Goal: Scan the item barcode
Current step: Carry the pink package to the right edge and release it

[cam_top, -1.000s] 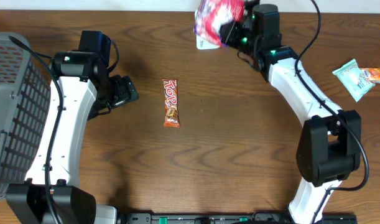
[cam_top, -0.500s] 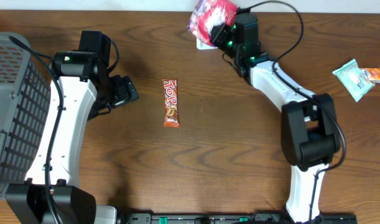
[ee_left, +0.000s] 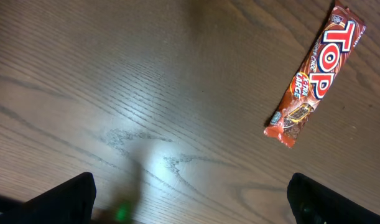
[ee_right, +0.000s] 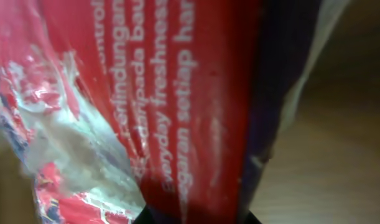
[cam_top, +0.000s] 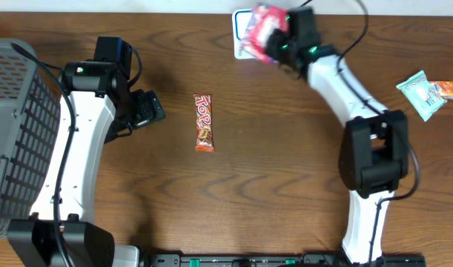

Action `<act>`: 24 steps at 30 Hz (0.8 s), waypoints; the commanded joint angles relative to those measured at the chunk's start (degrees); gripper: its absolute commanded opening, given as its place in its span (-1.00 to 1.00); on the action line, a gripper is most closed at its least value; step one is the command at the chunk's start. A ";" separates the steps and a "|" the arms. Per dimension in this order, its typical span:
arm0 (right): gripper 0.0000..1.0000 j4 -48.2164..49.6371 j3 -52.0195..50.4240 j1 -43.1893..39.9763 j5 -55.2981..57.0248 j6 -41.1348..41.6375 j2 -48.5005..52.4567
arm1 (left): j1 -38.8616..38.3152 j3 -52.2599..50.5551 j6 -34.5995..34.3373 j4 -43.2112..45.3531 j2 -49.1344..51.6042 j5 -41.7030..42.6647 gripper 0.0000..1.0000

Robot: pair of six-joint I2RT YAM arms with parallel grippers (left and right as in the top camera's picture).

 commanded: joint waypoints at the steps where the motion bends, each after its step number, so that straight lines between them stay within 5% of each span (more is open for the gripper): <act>1: -0.98 -9.53 7.13 -6.12 11.21 -7.96 -2.43 | 0.13 -0.11 0.76 -0.02 0.28 -0.68 0.96; 7: -0.98 -25.44 9.77 -16.87 21.84 -15.50 -2.40 | 0.13 -0.11 0.76 -0.02 0.28 -0.68 0.96; 11: -0.97 -27.41 7.98 -25.66 19.80 -22.23 -2.25 | 0.13 -0.11 0.76 -0.02 0.28 -0.68 0.96; 12: -0.77 -27.80 7.72 -27.10 19.67 -23.23 -2.25 | 0.13 -0.11 0.76 -0.02 0.28 -0.68 0.96; 14: 0.22 -28.30 6.99 -30.29 19.63 -23.58 -2.25 | 0.13 -0.11 0.76 -0.02 0.28 -0.68 0.96; 15: 0.50 -28.79 6.91 -31.74 18.97 -23.61 -2.25 | 0.13 -0.11 0.76 -0.02 0.28 -0.68 0.96; 24: 0.88 -31.30 6.93 -36.76 0.50 -26.84 -2.27 | 0.13 -0.11 0.76 -0.02 0.28 -0.68 0.96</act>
